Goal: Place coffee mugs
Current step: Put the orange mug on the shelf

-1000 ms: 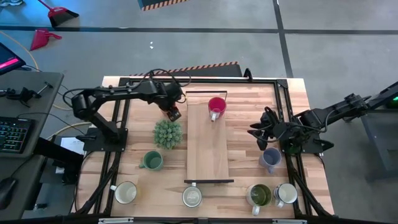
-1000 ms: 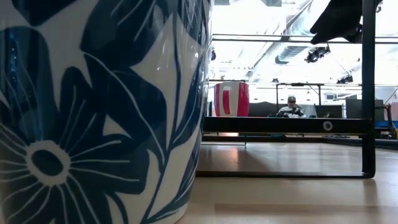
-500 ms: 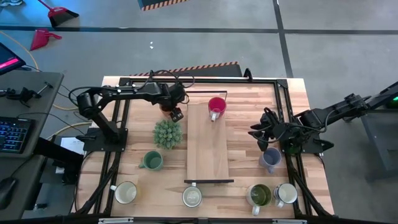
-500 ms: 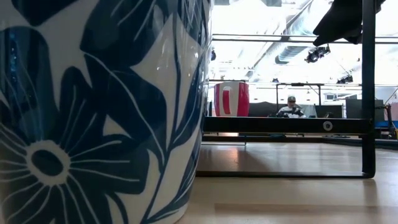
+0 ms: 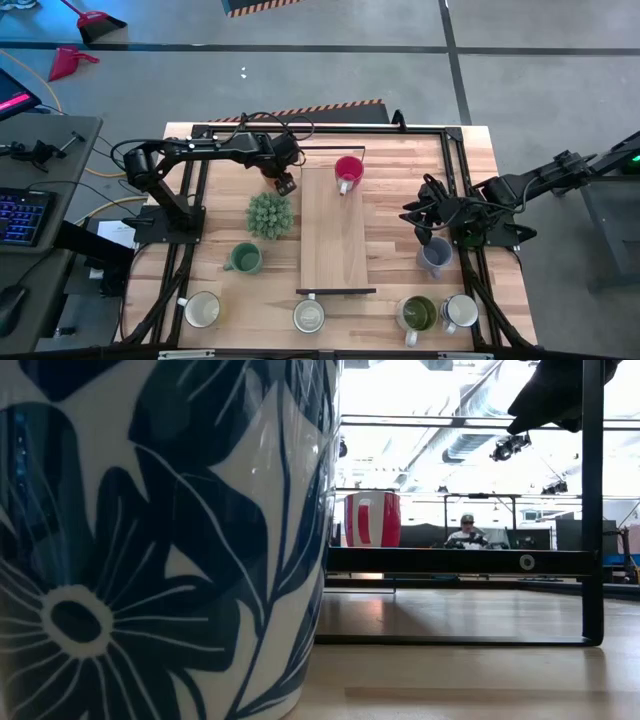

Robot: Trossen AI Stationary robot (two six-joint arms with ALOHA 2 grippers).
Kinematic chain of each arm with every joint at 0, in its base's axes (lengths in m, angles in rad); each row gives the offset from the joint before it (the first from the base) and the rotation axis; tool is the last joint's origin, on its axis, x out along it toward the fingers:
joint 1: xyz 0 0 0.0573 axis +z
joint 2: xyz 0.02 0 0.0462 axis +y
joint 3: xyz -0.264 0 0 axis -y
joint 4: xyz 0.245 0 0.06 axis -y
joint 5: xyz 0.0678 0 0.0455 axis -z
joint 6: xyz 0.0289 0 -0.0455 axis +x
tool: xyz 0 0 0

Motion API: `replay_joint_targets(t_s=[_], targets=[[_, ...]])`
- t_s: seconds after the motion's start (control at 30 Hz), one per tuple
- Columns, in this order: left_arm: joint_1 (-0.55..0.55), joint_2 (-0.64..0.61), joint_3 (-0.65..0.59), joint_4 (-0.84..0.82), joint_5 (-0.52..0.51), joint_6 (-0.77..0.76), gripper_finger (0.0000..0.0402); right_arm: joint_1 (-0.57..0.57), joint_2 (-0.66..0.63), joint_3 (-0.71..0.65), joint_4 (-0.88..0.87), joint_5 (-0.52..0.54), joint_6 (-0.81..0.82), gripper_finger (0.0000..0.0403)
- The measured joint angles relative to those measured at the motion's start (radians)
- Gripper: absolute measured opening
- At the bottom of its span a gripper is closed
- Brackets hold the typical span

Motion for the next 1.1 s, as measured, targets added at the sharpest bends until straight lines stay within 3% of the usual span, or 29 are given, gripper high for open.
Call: replay_joint_targets(t_s=[0.27, 0.53, 0.87, 1.1], targets=[[0.0, 0.0, -0.001, -0.012, -0.002, 0.025, 0.0158, 0.0, 0.0, 0.0, 0.006, 0.0, 0.0, 0.0126], [0.002, 0.0, -0.002, -0.015, -0.017, 0.033, 0.0016, 0.0, 0.0, 0.0, 0.013, -0.009, 0.001, 0.0126], [0.008, -0.04, -0.001, -0.045, -0.041, 0.032, 0.0006, 0.0, 0.0, 0.0, 0.012, -0.011, -0.001, 0.0126], [0.009, -0.102, 0.154, -0.261, -0.088, 0.094, 0.0006, 0.0, 0.0, 0.0, 0.012, -0.011, -0.002, 0.0126]])
